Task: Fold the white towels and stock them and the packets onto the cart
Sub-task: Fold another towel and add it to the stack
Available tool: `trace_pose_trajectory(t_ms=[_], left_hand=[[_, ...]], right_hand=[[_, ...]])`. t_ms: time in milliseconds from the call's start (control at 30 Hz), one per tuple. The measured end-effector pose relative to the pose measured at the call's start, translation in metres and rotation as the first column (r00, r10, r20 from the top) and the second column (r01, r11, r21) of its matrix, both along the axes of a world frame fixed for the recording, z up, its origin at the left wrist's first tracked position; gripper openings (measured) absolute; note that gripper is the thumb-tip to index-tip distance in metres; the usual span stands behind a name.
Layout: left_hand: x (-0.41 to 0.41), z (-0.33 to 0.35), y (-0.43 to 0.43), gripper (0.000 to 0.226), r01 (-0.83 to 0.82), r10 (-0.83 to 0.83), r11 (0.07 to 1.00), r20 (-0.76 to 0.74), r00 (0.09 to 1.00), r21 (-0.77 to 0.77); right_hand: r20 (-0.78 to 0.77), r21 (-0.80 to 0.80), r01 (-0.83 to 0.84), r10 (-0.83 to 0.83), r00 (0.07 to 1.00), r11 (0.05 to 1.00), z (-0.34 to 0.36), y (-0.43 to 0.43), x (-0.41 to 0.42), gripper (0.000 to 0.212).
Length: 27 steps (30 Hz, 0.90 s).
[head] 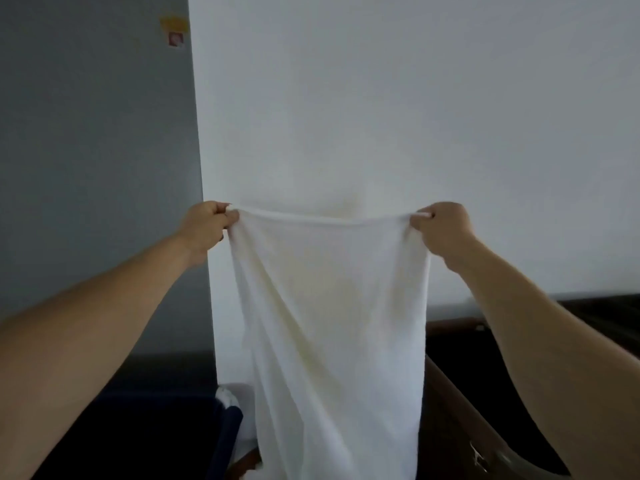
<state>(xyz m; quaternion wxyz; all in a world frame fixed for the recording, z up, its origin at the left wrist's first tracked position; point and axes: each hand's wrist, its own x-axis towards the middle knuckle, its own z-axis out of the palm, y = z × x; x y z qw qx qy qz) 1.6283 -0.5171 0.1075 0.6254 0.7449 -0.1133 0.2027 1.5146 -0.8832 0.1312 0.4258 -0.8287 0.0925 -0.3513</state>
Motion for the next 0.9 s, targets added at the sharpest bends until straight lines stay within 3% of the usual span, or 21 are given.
trace_pose_trajectory(t_ms=[33,100,167,233,400,500,533,667,767,900], left_hand=[[0.0,0.002,0.0,0.007,-0.02,0.021,1.0,0.035,0.999,-0.005],[-0.002,0.011,-0.006,0.008,-0.039,0.048,0.996,0.118,0.992,-0.076],[0.0,0.02,-0.008,0.013,-0.052,0.052,0.999,0.145,0.988,-0.005],[0.001,0.022,-0.004,0.012,-0.052,0.044,0.995,0.091,0.995,0.088],[-0.004,0.026,0.007,0.016,-0.069,0.073,0.997,0.103,0.992,-0.046],[-0.012,0.022,0.009,0.013,-0.053,0.052,0.989,0.014,0.999,0.137],[-0.014,0.021,0.011,0.011,-0.051,0.05,0.99,0.011,0.999,0.132],[-0.017,0.019,0.018,0.014,-0.016,0.013,0.999,-0.058,0.998,-0.035],[-0.019,0.019,0.013,0.015,-0.002,-0.01,0.991,-0.095,0.995,-0.132],[-0.019,0.021,0.009,0.016,-0.022,-0.021,0.953,-0.138,0.99,-0.301]], right_hand=[[0.098,0.122,-0.053,0.041,0.994,0.991,0.008,0.005,-0.003,0.011],[0.323,0.325,-0.124,0.013,0.946,0.938,0.027,0.018,-0.005,0.013],[0.393,0.42,-0.213,0.035,0.919,0.882,0.034,0.031,-0.004,0.009],[0.339,0.393,-0.212,0.073,0.938,0.895,0.03,0.039,-0.004,0.005],[0.421,0.336,-0.18,0.024,0.907,0.924,0.029,0.046,-0.005,0.004],[0.393,0.307,-0.157,0.025,0.919,0.939,0.024,0.048,-0.005,0.002],[0.417,0.324,-0.15,0.001,0.909,0.934,0.024,0.049,-0.006,0.004],[0.402,0.188,-0.094,0.011,0.916,0.978,0.027,0.055,-0.011,0.007],[0.484,0.227,-0.13,0.004,0.875,0.965,0.039,0.059,-0.015,0.008],[0.442,0.203,-0.158,0.054,0.895,0.966,0.042,0.061,-0.018,0.01]])
